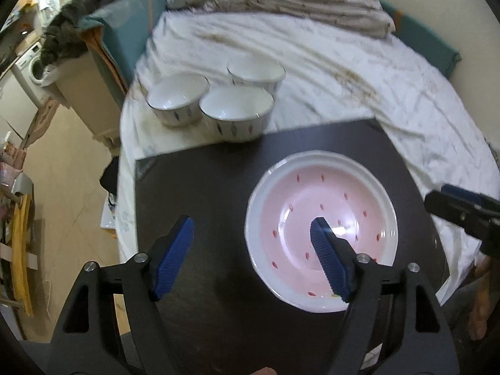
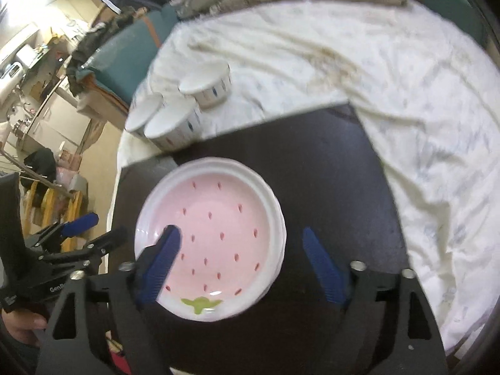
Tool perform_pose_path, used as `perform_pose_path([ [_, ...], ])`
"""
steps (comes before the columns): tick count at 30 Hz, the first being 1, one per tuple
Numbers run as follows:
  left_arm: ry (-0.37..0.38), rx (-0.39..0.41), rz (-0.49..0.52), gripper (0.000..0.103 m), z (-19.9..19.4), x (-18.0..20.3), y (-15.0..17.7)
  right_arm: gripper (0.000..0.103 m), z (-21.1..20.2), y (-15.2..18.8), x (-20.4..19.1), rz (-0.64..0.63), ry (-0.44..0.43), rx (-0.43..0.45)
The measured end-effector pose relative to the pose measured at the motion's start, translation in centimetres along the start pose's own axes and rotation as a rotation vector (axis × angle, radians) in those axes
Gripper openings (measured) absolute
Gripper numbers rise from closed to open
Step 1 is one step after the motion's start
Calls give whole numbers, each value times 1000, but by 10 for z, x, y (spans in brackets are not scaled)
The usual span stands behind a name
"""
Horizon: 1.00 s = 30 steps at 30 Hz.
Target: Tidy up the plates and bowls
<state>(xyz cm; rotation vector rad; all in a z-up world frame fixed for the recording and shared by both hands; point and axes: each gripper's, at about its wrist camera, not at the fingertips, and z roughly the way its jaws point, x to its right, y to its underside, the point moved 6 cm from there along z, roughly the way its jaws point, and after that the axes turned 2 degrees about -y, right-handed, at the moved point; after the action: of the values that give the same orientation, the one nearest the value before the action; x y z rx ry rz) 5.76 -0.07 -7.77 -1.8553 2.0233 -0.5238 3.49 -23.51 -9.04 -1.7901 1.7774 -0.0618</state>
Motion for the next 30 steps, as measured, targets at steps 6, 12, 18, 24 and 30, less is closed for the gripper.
perform_pose_path([
  [6, 32, 26, -74, 75, -18, -17, -7, 88, -27, -5, -21, -33, 48, 52],
  [12, 70, 40, -152, 75, -36, -36, -13, 88, -47, -15, -49, -63, 65, 63],
  [18, 53, 48, -187, 75, -39, -49, -25, 88, -44, -36, -81, -143, 67, 62],
  [24, 43, 16, -183, 75, -28, -50, -45, 88, -27, -53, -92, -168, 47, 55],
  [30, 61, -76, -183, 75, 7, -52, -69, 88, 2, -77, -89, -176, 58, 30],
])
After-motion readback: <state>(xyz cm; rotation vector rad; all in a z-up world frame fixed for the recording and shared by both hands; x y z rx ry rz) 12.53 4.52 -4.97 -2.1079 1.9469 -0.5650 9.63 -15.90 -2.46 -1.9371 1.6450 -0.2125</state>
